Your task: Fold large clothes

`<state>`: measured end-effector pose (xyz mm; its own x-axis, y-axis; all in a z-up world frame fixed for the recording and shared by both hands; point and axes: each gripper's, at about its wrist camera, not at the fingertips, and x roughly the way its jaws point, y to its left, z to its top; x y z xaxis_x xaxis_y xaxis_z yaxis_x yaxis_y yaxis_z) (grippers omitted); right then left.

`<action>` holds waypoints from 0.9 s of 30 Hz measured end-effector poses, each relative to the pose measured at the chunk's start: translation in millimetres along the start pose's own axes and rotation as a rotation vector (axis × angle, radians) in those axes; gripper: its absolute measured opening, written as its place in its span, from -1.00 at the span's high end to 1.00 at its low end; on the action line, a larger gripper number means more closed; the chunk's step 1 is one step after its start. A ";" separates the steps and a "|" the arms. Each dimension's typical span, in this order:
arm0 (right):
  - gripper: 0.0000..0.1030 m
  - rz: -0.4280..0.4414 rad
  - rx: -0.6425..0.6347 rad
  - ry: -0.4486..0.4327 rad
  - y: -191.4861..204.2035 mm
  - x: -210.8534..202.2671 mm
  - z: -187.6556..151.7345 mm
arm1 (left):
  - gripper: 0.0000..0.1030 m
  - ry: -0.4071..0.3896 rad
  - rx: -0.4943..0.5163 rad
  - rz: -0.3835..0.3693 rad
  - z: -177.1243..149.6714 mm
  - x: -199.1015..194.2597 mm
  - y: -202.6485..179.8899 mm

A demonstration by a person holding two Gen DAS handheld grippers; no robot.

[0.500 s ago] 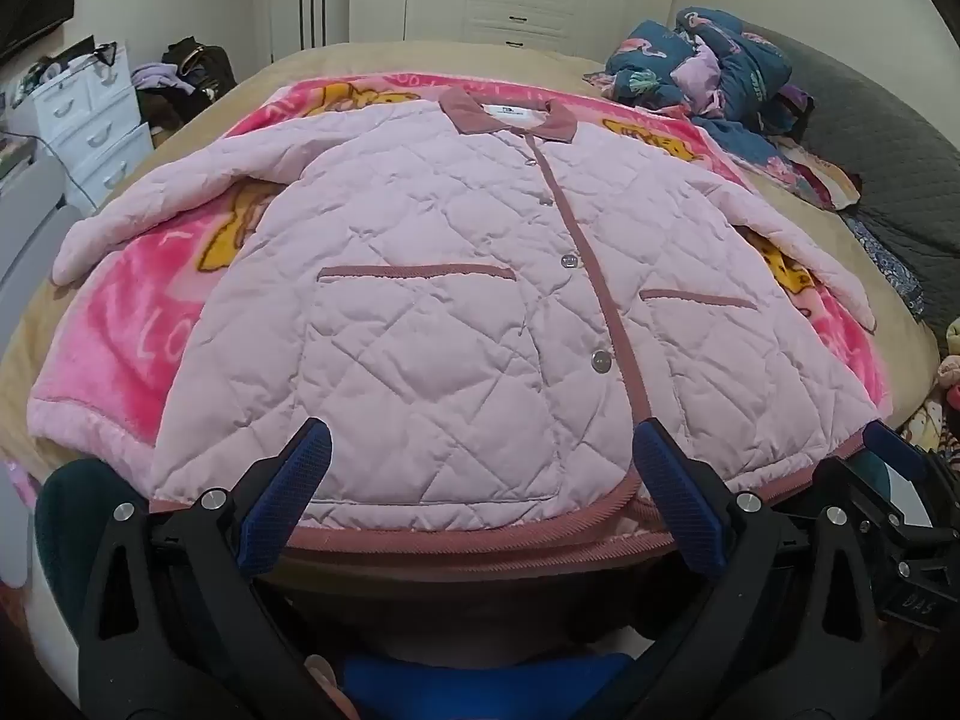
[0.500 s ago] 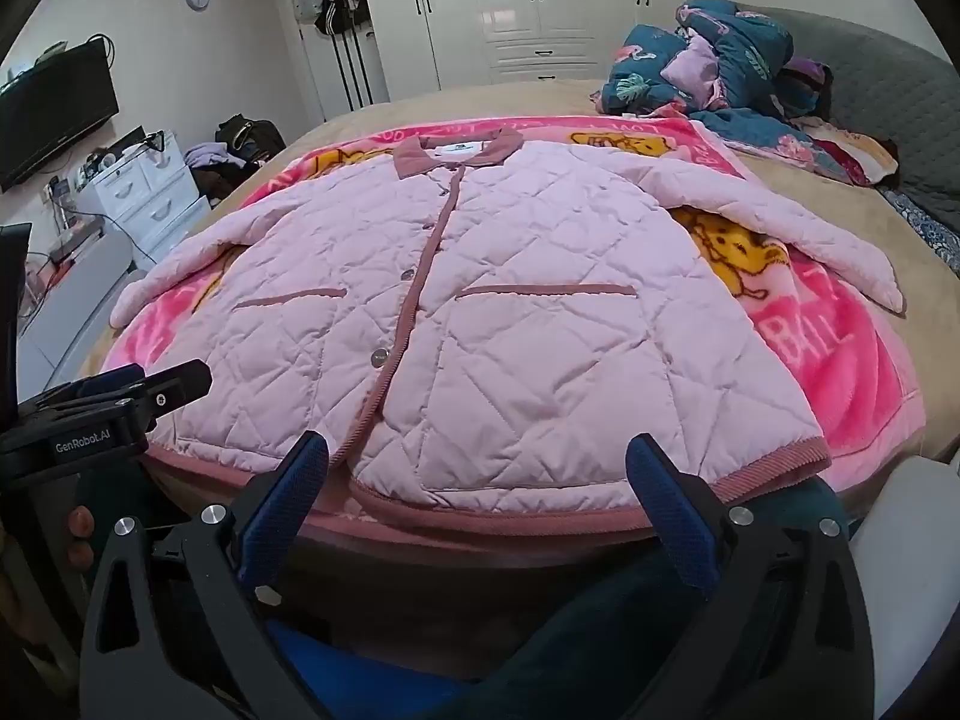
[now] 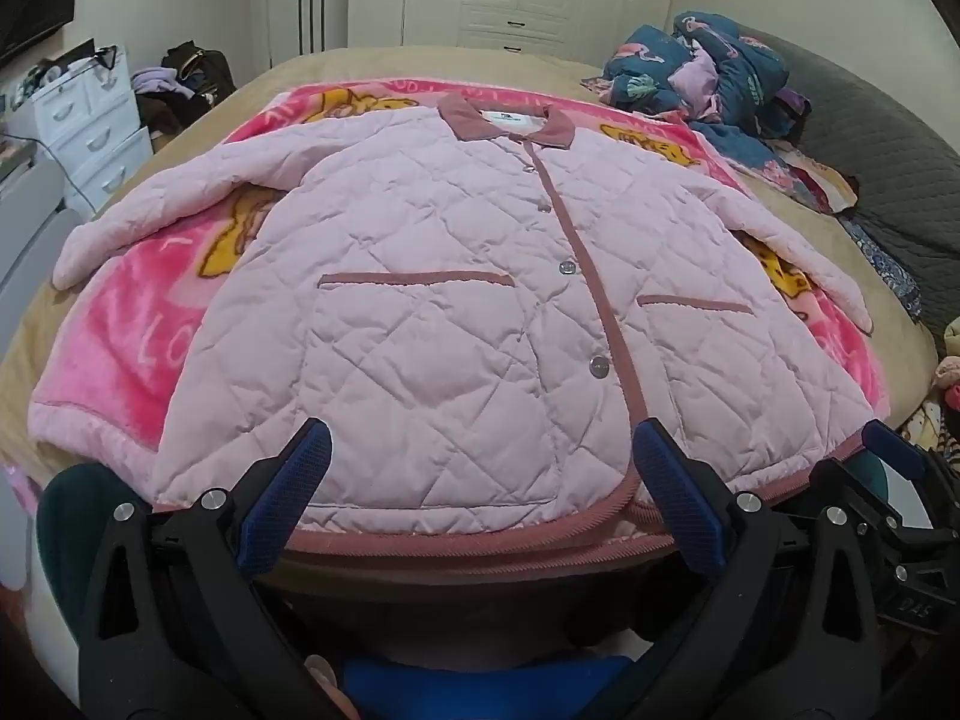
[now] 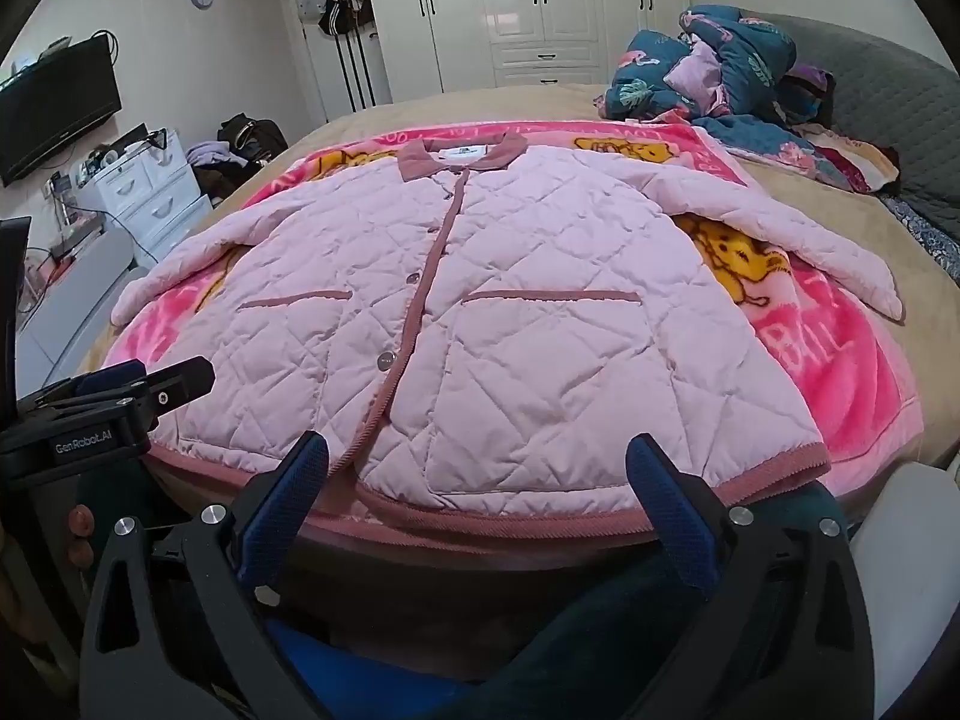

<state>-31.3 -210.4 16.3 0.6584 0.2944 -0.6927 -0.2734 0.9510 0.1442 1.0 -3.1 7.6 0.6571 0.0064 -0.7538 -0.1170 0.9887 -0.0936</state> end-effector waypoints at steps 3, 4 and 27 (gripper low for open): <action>-0.92 -0.009 -0.005 0.001 1.8 -0.2 2.2 | -0.83 -0.003 0.004 0.000 -0.4 0.3 0.0; -0.92 -0.009 -0.007 0.000 0.9 -0.9 2.1 | -0.83 -0.003 0.002 -0.002 -0.9 0.5 1.4; -0.92 -0.012 -0.007 -0.002 1.5 0.0 2.6 | -0.83 -0.009 0.000 -0.007 0.7 -0.8 6.3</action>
<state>-30.0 -208.7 18.4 0.6632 0.2827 -0.6930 -0.2699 0.9540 0.1309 0.2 3.2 8.1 0.6649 0.0007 -0.7469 -0.1121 0.9888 -0.0988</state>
